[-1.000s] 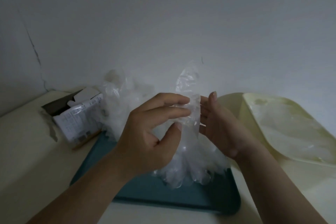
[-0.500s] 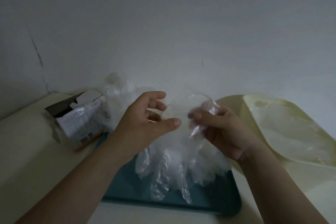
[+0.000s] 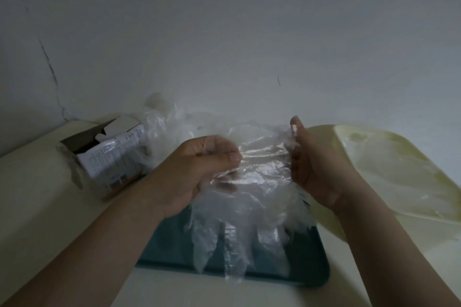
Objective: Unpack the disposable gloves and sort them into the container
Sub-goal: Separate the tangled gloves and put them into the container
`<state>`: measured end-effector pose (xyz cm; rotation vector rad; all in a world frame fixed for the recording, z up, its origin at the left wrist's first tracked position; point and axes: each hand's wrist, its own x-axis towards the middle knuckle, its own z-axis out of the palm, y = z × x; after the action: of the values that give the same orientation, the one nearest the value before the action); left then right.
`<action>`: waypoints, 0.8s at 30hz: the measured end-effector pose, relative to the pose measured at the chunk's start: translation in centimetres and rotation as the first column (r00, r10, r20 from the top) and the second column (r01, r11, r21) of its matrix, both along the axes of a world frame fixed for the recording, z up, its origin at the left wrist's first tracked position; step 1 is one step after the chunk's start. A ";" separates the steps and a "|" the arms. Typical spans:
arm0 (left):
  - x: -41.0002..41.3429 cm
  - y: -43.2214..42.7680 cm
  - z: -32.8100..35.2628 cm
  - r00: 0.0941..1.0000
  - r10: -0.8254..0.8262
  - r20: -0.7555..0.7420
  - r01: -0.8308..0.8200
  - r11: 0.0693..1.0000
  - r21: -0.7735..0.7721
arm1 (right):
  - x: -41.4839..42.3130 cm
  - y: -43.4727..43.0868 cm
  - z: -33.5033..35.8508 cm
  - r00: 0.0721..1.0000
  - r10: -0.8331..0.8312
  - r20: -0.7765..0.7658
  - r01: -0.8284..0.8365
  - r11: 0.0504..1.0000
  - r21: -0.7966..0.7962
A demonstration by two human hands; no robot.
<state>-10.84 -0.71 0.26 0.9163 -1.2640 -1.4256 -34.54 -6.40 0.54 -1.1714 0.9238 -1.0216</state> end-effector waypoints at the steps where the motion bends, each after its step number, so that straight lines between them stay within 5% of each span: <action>1: -0.1 0.1 0.0 1.000 -0.004 -0.018 0.003 1.000 -0.005 | 0.0 0.4 0.2 0.992 0.124 -0.010 -0.124 0.991 0.049; 4: -0.9 -0.2 -0.5 0.979 0.192 0.062 -0.188 0.980 -0.067 | 0.0 0.7 -0.4 0.940 0.340 -0.017 -0.340 0.941 0.013; 8: -2.0 -0.3 -1.2 0.903 0.406 0.140 -0.403 0.914 -0.050 | 0.2 0.5 -0.7 0.922 0.386 0.003 -0.385 0.921 -0.055; 13: -2.4 -0.3 -1.9 0.914 0.341 0.218 -0.339 0.940 -0.046 | 1.3 0.5 -1.0 0.990 0.094 -0.101 -0.102 0.992 -0.077; 16: -1.3 -1.2 -2.8 0.807 0.483 0.340 -0.445 0.876 -0.188 | 1.0 0.4 -0.9 0.993 -0.023 -0.117 0.007 0.990 -0.141; 19: -0.1 -1.9 -4.6 0.576 0.355 0.736 -0.207 0.935 -0.290 | 0.0 0.6 -0.3 0.979 0.028 -0.200 -0.067 0.980 -0.187; 21: 0.2 -2.6 -6.4 0.434 0.277 0.857 -0.091 0.960 -0.264 | -0.4 1.0 0.1 0.933 0.127 -0.336 -0.211 0.951 -0.228; 24: 0.1 -2.7 -6.9 0.488 0.244 0.838 -0.093 0.969 -0.228 | -0.3 1.3 0.3 0.842 0.187 -0.506 -0.368 0.885 -0.286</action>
<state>-10.75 -3.43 -6.62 1.7141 -1.9032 -0.6239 -34.83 -5.14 0.86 -1.8789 0.9047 -0.6924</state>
